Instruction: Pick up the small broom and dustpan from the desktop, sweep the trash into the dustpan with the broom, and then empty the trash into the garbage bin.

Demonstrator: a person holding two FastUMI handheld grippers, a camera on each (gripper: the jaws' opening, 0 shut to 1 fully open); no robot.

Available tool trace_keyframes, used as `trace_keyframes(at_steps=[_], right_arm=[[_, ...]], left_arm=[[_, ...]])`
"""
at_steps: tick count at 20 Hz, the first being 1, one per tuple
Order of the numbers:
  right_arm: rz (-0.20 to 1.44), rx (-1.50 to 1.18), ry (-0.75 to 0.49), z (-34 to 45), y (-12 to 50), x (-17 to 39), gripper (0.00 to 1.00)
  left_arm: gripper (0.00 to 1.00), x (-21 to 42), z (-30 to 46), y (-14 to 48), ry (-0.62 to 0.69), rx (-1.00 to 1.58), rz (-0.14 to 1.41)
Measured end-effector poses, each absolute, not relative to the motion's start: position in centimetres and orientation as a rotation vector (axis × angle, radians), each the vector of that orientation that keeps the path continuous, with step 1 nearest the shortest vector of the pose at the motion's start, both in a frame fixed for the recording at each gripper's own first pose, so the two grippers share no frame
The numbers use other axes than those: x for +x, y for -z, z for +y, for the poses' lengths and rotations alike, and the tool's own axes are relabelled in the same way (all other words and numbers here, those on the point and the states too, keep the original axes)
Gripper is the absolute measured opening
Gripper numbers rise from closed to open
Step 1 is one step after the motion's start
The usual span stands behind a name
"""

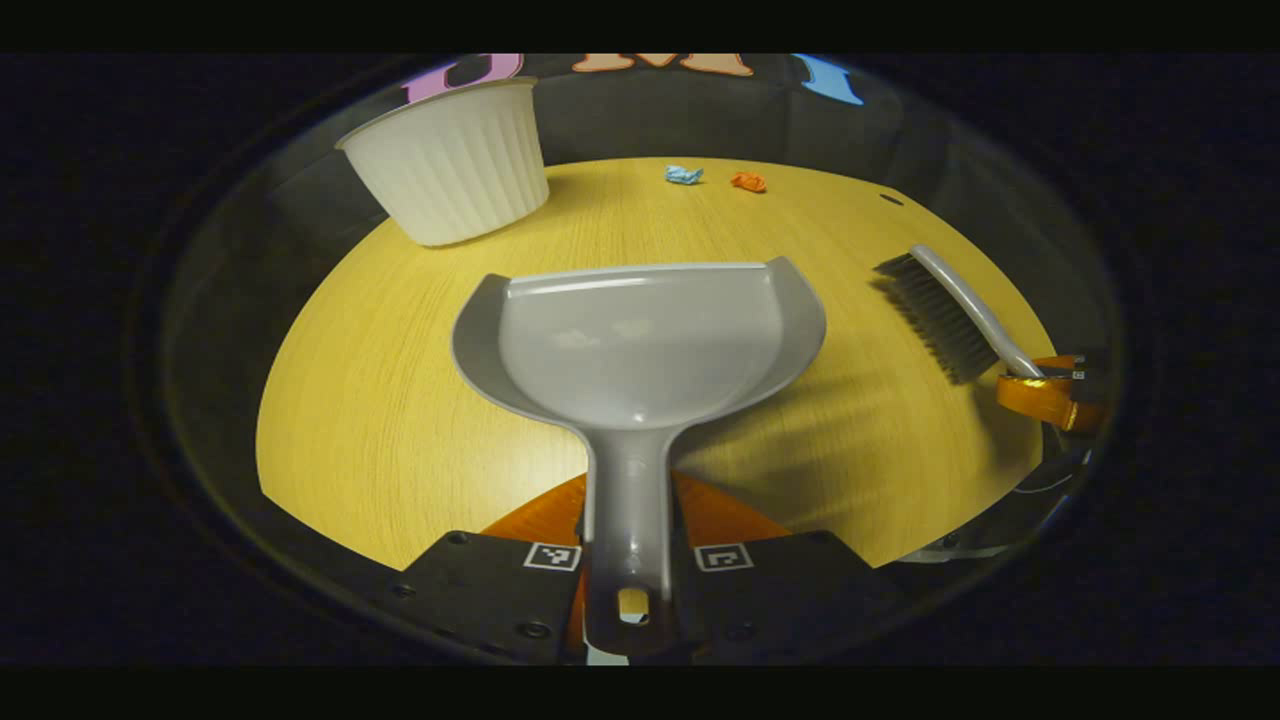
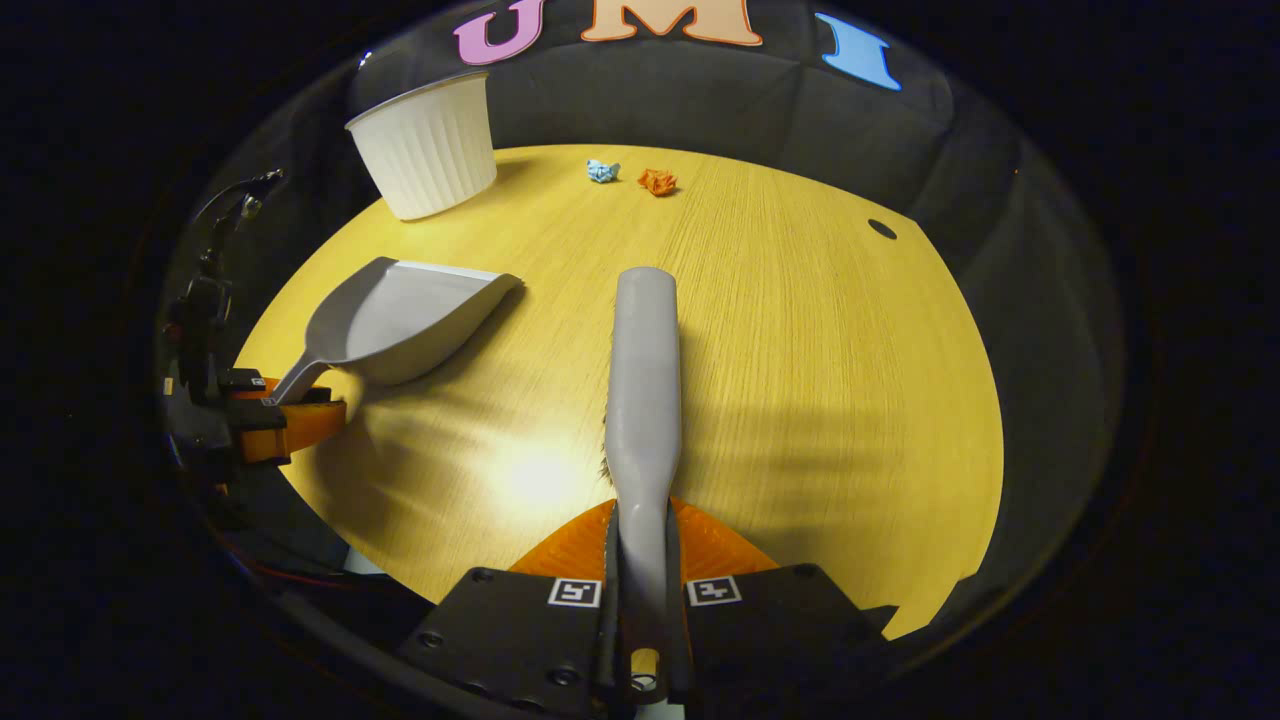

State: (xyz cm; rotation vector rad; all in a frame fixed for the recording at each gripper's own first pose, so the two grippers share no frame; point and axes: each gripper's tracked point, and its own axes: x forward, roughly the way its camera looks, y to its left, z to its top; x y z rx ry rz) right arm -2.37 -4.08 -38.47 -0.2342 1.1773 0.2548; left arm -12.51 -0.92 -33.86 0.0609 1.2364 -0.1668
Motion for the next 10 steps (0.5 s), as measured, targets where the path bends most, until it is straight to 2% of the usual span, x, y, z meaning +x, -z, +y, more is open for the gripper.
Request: trace_keyframes(at_steps=[1,3,4,7,10], right_arm=[[1.148,-0.239,-0.261,-4.2,37.5,-1.7,0.16],[1.093,-0.263,-0.271,-4.7,35.4,0.9,0.16],[1.06,-0.28,-0.274,-5.0,34.7,3.0,0.16],[0.966,-0.38,-0.301,-5.8,35.2,12.3,0.15],[0.877,-0.517,-0.325,-6.4,35.6,22.5,0.15]], left_arm=[[0.25,-11.8,-1.0,33.7,0.18,0.062,1.21],[0.29,-9.5,-1.5,33.7,0.216,0.086,1.155],[0.24,-8.2,-1.8,33.5,0.235,0.098,1.125],[0.28,-5.0,-2.7,33.6,0.294,0.135,1.09],[0.26,-3.1,-3.0,34.6,0.334,0.192,1.095]])
